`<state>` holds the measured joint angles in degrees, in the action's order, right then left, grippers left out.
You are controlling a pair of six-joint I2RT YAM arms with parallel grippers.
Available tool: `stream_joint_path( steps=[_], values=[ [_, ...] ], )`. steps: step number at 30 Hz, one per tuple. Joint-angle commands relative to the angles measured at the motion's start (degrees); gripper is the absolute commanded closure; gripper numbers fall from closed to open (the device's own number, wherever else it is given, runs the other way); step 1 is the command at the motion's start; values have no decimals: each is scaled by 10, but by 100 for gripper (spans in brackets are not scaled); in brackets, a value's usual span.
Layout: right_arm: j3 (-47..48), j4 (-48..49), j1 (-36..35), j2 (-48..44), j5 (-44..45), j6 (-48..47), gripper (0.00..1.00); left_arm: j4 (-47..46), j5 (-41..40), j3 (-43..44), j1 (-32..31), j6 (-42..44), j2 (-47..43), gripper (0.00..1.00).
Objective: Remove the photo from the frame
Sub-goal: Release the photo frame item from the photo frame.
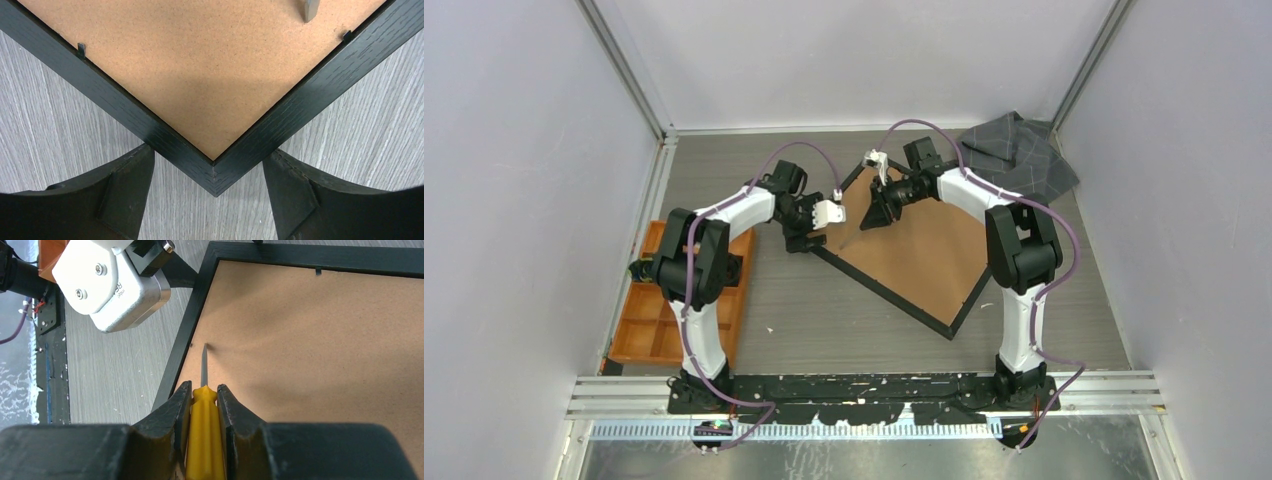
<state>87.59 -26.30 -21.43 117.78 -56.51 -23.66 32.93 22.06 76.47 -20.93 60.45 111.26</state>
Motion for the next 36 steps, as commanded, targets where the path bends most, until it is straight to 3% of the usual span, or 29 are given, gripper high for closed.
stream_joint_path(
  steps=[1,6,16,22,36],
  values=[
    [-2,-19,-5,-29,1,-12,99,45,46,-1,-24,-7,28,23],
    [-14,-29,3,-50,15,-18,99,45,47,-5,-50,-31,22,23],
    [-20,-159,16,-85,0,-107,99,15,64,-24,-54,-111,5,20],
    [-82,-84,27,-123,0,-72,99,12,69,-27,-54,-121,-2,20],
    [-116,23,20,-113,4,-17,99,6,64,-40,-60,-128,-15,20]
  ],
)
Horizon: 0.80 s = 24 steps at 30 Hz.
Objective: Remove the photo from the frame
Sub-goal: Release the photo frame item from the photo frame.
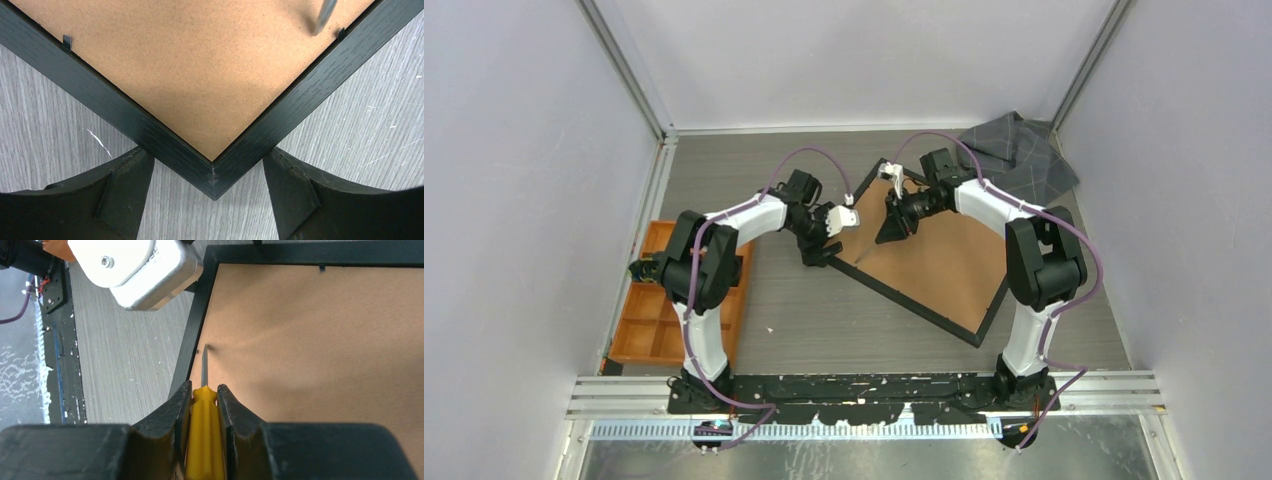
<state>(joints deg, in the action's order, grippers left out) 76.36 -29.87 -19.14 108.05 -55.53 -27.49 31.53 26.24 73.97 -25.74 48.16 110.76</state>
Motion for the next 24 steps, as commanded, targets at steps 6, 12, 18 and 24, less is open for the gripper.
stream_joint_path(
  steps=[6,12,18,24],
  values=[
    [12,-27,-4,-6,-22,-59,99,12,21,-23,-12,-5,-16,21],
    [19,-85,-2,-6,-40,-117,99,5,20,-27,-12,-10,-19,21],
    [17,-86,-4,-2,-58,-120,99,3,19,-29,-12,-14,-21,21],
    [-9,-20,-20,-11,-36,-89,99,11,24,-25,-12,-11,-20,21]
  ],
)
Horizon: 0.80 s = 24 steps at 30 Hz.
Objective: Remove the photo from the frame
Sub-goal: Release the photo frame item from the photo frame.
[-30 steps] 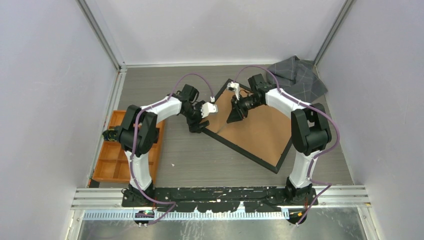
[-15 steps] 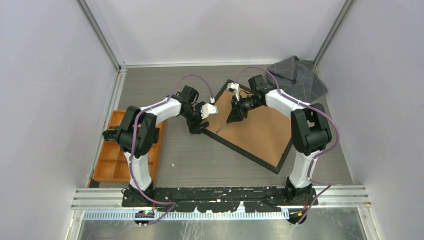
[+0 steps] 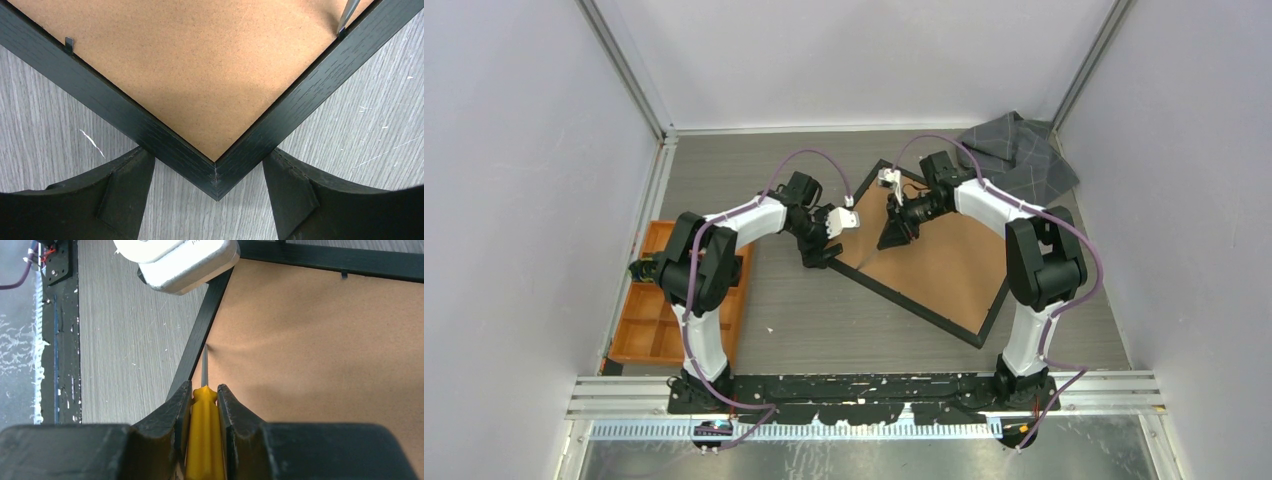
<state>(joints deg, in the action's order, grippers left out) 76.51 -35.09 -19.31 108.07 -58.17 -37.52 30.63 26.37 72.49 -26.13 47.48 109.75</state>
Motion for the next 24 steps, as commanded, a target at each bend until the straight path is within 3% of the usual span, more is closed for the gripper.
stream_joint_path(
  steps=[1,6,11,24],
  values=[
    [-10,34,-20,-11,-9,11,99,21,22,-10,-9,-4,-10,21],
    [-12,28,-31,-18,-5,-2,99,23,23,-9,-9,-4,-9,22],
    [10,-59,-46,-17,1,-75,99,22,20,-6,-9,-8,-6,23],
    [14,-62,-21,-20,-25,-77,99,22,20,-7,-9,-9,-8,24]
  ],
)
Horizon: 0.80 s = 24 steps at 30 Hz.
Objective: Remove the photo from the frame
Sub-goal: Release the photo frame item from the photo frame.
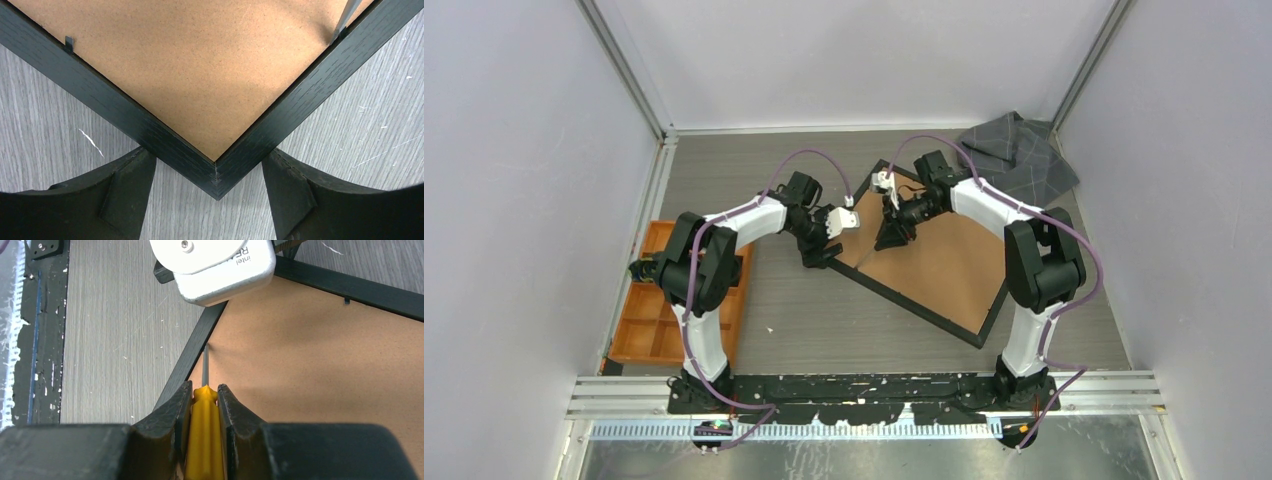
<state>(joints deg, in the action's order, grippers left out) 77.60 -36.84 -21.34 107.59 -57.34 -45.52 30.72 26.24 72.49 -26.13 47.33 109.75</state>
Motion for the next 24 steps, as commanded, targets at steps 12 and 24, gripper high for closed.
stream_joint_path(
  steps=[12,24],
  values=[
    [-39,143,24,-33,-8,202,99,19,22,-8,-8,-10,-9,24],
    [-27,114,33,-22,-10,206,99,18,23,-6,-5,-14,-9,24]
  ],
)
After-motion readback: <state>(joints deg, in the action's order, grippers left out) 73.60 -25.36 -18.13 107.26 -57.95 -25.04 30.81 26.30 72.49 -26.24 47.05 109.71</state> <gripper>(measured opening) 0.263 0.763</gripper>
